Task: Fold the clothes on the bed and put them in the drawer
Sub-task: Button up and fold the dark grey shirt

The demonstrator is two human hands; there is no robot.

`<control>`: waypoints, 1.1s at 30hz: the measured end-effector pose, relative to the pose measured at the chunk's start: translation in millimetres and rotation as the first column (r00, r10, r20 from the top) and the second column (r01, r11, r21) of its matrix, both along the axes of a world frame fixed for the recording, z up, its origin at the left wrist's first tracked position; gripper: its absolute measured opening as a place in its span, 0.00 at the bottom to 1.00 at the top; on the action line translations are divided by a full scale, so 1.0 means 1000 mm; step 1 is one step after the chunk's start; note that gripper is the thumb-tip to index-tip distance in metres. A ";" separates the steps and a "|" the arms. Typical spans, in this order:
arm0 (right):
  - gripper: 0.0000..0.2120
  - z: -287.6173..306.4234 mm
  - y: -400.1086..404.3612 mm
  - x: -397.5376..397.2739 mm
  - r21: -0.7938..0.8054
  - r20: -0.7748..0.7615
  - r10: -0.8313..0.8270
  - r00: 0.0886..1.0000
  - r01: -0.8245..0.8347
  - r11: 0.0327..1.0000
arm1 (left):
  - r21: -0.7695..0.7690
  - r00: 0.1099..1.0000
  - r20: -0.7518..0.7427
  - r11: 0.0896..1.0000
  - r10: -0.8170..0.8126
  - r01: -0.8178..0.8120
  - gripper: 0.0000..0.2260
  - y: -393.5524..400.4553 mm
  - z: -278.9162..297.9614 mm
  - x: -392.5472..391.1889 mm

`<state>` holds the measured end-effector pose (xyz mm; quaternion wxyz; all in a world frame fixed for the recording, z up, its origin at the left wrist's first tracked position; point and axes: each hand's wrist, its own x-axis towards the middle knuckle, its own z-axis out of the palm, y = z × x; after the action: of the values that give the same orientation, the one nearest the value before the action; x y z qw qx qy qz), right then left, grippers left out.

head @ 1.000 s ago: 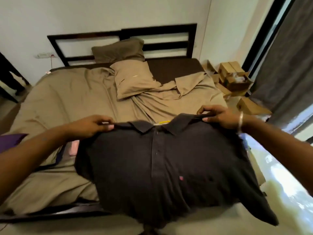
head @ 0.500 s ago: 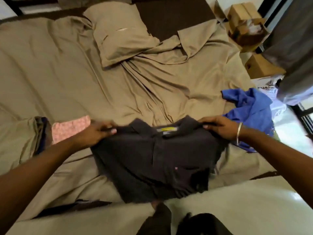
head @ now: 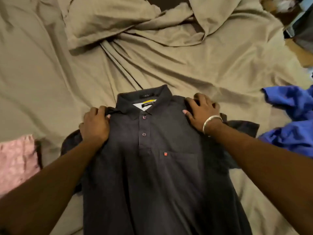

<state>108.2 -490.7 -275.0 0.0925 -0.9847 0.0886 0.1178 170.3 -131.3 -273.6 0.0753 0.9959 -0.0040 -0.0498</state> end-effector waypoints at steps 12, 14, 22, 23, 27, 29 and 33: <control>0.27 -0.018 -0.024 -0.016 0.171 0.242 -0.045 0.969 0.003 0.985 | -0.163 0.951 0.243 0.975 0.188 -0.151 0.23 -0.045 0.000 -0.024; 0.27 -0.005 -0.042 -0.039 0.096 0.349 -0.149 0.925 0.123 0.988 | -0.256 0.949 0.315 0.961 -0.016 0.101 0.22 -0.082 0.013 -0.044; 0.21 0.006 -0.118 -0.106 0.204 0.335 -0.223 0.915 0.161 0.966 | -0.234 0.715 -0.065 0.707 -0.696 0.667 0.25 -0.255 0.015 -0.088; 0.20 0.013 -0.128 -0.099 0.241 0.344 -0.260 0.902 0.183 0.953 | -0.206 0.690 -0.109 0.695 -0.715 0.688 0.26 -0.270 0.012 -0.088; 0.16 0.029 -0.156 -0.056 0.070 0.417 -0.162 0.894 0.147 0.987 | -0.157 0.756 -0.158 0.772 -0.636 0.616 0.27 -0.309 0.003 -0.086; 0.12 0.030 -0.159 -0.046 0.025 0.368 -0.155 0.917 0.157 0.987 | -0.129 0.827 -0.189 0.848 -0.530 0.514 0.25 -0.324 -0.006 -0.087; 0.13 0.034 -0.127 -0.082 0.098 0.477 -0.279 0.833 0.264 0.959 | -0.064 0.875 -0.143 0.886 -0.463 0.459 0.24 -0.337 -0.022 -0.092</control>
<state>26.1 -617.6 -240.9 0.1415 -0.9585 0.1996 -0.1466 78.2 -468.0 -295.4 0.0753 0.9582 -0.2359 -0.1430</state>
